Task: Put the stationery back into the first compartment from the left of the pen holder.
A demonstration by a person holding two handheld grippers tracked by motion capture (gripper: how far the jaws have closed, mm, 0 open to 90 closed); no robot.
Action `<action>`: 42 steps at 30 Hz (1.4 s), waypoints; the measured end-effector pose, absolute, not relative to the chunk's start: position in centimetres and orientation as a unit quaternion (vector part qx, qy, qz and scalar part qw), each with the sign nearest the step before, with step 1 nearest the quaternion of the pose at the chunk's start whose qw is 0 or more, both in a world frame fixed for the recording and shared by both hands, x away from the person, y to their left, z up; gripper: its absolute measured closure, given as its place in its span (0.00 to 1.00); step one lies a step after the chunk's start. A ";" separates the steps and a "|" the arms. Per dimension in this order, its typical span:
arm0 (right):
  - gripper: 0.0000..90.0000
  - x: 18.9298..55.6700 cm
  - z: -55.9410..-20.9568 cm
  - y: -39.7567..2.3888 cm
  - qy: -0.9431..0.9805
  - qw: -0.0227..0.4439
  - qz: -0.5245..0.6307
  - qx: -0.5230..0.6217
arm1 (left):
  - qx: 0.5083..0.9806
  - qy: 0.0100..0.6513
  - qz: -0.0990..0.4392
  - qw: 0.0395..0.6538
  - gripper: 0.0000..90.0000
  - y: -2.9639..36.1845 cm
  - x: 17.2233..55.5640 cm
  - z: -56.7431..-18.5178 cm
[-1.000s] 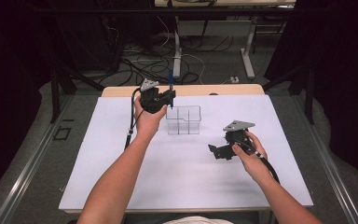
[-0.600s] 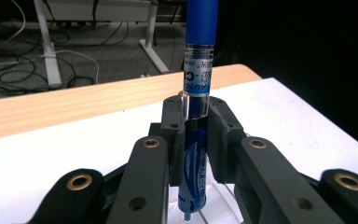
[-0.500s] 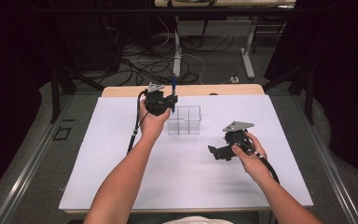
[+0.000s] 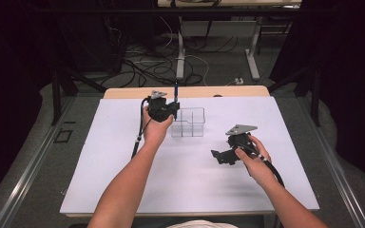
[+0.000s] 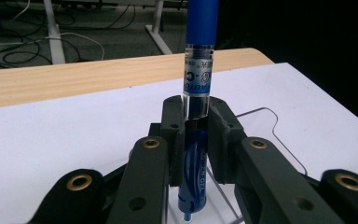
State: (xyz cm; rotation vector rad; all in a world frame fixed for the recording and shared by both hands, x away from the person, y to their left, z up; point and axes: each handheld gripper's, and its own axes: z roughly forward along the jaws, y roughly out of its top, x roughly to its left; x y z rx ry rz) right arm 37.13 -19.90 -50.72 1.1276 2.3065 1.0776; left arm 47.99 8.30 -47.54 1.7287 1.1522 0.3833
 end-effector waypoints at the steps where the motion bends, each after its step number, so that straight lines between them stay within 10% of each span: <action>1: 0.00 37.1 -50.7 -19.9 0.815 0.178 0.381 0.398 | 0.714 0.474 0.158 0.491 0.87 8.3 48.0 -47.6; 11: 0.00 37.2 -50.9 -19.8 0.816 0.177 0.383 0.394 | 0.715 0.473 0.144 0.494 0.86 8.8 47.9 -47.3; 42: 0.00 37.3 -50.5 -20.9 0.801 0.191 0.385 0.416 | 0.693 0.442 0.172 0.543 0.24 16.2 40.8 -44.0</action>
